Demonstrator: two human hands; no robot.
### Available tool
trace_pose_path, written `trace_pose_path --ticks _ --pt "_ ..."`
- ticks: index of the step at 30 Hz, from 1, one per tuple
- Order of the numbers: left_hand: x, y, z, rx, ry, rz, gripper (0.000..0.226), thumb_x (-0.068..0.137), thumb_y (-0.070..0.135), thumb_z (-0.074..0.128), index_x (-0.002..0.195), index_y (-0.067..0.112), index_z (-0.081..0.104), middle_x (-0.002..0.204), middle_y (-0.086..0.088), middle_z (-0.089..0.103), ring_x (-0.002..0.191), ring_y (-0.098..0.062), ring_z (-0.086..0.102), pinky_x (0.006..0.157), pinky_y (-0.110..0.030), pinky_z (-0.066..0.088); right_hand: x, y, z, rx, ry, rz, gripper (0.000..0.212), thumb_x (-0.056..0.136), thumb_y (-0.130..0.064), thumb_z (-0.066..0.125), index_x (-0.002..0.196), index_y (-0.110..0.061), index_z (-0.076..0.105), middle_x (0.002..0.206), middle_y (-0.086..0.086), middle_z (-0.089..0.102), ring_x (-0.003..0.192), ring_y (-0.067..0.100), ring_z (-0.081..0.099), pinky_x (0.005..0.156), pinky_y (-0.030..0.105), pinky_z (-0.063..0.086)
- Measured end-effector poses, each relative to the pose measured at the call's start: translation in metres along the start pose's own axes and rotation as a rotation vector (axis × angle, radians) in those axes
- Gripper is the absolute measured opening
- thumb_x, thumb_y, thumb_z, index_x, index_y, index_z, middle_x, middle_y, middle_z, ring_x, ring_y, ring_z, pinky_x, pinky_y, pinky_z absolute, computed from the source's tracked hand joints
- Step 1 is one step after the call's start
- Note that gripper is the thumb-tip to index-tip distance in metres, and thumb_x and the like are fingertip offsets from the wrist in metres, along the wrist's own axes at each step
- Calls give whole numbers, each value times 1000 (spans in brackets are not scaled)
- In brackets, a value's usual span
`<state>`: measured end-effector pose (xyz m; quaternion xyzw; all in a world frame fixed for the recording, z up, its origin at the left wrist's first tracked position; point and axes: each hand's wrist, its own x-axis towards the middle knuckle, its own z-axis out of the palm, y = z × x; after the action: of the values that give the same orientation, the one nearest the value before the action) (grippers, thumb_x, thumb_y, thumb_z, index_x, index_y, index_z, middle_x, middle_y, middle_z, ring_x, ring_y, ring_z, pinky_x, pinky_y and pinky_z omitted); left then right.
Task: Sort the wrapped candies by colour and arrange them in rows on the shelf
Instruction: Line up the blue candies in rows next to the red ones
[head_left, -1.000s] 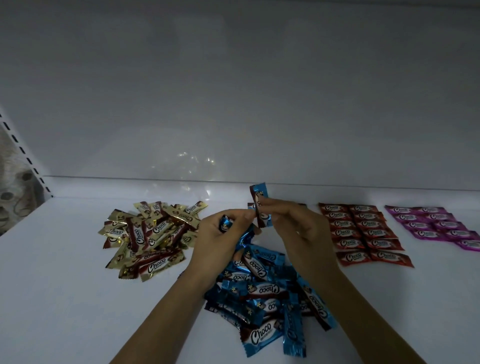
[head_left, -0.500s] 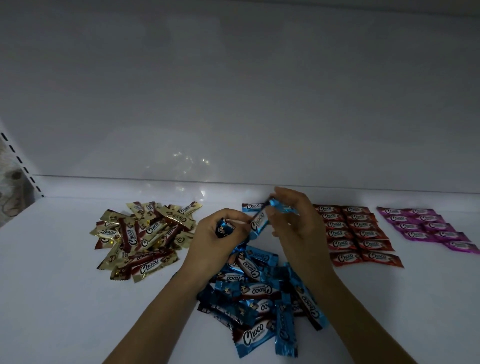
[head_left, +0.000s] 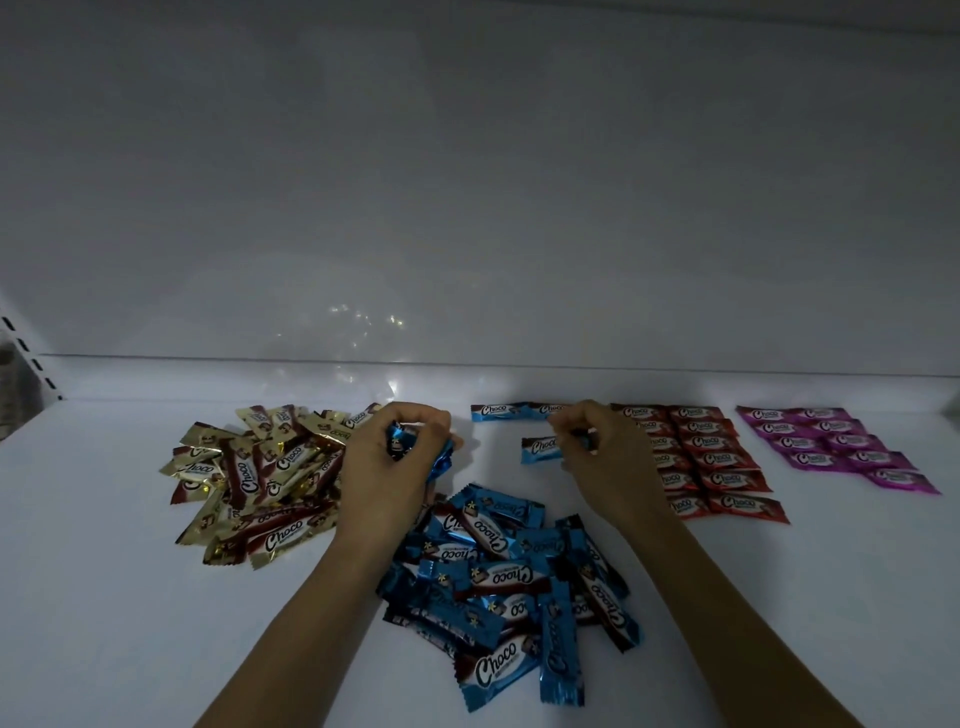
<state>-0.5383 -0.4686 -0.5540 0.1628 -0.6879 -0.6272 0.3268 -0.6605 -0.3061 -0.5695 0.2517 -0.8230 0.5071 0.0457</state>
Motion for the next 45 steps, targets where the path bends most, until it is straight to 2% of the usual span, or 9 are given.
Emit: trace_pose_path --ticks 4,10,16,26,31,35,38,42,45 --pt "0 -3 -1 31 -4 15 8 90 22 63 84 17 65 84 -7 73 47 -2 52 51 -20 38 -3 5 1 -189 -23 -51 25 93 -7 54 114 -15 65 108 -5 63 93 3 54 76 -5 34" --pt "2 -3 0 67 -15 72 9 91 22 62 83 17 65 81 -5 73 48 0 54 52 -20 39 -17 -23 0 -490 -73 -215 26 99 -34 42 111 -24 63 86 1 66 74 15 60 68 33 51" --pt "0 -7 -1 110 -21 125 8 90 20 62 83 17 66 78 -2 72 72 -10 68 68 -28 51 -14 -13 9 -714 -232 -229 75 85 -65 2 109 -23 60 99 -3 66 86 16 57 72 30 42" --pt "-1 -5 0 98 -42 105 9 91 25 60 84 19 64 81 -2 73 48 2 54 55 -22 40 -9 -7 7 -659 -276 -86 54 96 -56 30 130 -20 52 132 0 53 118 19 49 99 35 38" --pt "0 -4 2 98 -25 100 16 92 31 57 80 22 64 80 -3 72 48 1 53 53 -21 39 -10 -2 7 -619 -241 -113 51 96 -54 33 124 -18 56 124 1 57 115 20 51 98 34 39" --pt "-2 1 4 67 -26 102 28 92 37 51 83 14 65 75 -7 71 43 1 52 45 -12 38 -14 -22 4 -172 -119 -94 32 90 -48 51 106 -26 66 107 -9 66 101 3 57 89 22 45" --pt "-5 5 7 70 -35 148 33 97 38 46 81 16 66 69 0 69 56 -5 62 53 -16 46 -24 -53 5 278 -292 -98 29 77 -49 60 99 -31 67 83 -8 69 80 8 65 75 24 53" --pt "-4 2 8 95 -61 209 42 96 49 38 79 23 66 70 -4 61 68 -20 59 65 -33 47 -37 -64 17 373 -341 -196 34 77 -36 66 110 -30 64 69 7 66 63 28 60 63 33 50" --pt "-7 0 8 135 -79 244 49 95 51 32 82 20 67 69 -11 60 69 -26 58 66 -38 47 -38 -64 22 420 -334 -136 17 81 -30 65 97 -26 69 63 1 63 55 19 54 57 31 47"
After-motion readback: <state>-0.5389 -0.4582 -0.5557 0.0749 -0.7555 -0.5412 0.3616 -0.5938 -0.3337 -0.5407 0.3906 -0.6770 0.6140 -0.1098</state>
